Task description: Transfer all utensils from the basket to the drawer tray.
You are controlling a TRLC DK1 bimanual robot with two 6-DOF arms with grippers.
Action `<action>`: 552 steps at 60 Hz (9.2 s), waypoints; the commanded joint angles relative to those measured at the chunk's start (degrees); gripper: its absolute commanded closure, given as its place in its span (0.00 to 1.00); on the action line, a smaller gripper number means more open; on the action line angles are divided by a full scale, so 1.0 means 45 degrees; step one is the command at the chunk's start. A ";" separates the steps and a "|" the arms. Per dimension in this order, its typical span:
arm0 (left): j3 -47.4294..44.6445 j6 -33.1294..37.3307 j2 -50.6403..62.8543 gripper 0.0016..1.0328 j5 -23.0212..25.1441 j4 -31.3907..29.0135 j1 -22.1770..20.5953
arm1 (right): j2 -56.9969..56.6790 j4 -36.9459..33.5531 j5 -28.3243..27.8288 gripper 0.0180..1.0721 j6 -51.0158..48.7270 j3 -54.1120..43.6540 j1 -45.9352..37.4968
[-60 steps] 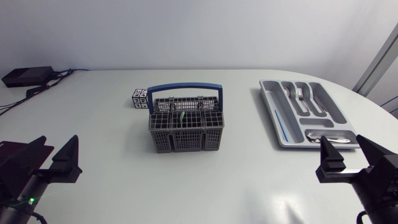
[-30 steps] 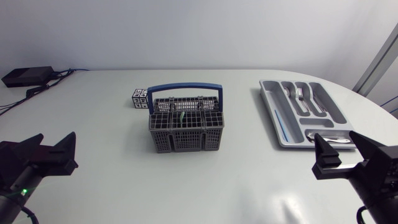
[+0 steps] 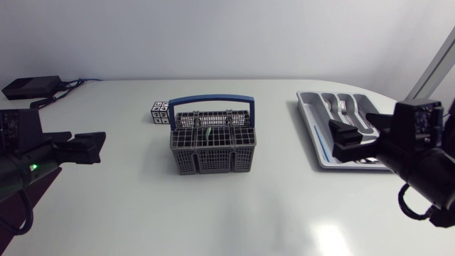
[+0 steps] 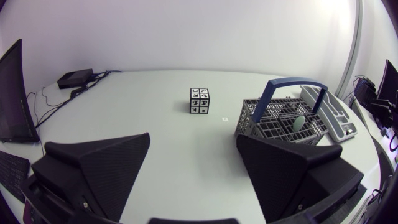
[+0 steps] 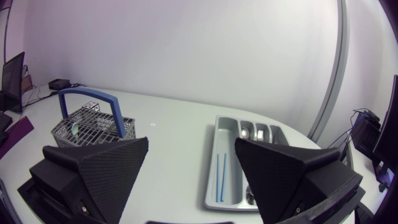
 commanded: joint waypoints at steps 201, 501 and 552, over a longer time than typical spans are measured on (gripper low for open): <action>0.1568 0.6202 0.5274 0.07 0.7282 0.1408 -0.1608 | 1.4406 -0.4918 -0.1720 0.94 0.6558 1.2280 0.5604; 0.1450 0.5147 0.7891 0.07 -0.0784 0.4220 -0.4069 | 0.2824 -0.4196 -0.1330 0.04 -0.0376 0.1421 -0.0080; -0.1245 0.5792 -0.0546 0.05 -0.3401 0.2287 -0.2604 | -0.1746 -0.2926 -0.0744 0.04 -0.1294 -0.0865 -0.1974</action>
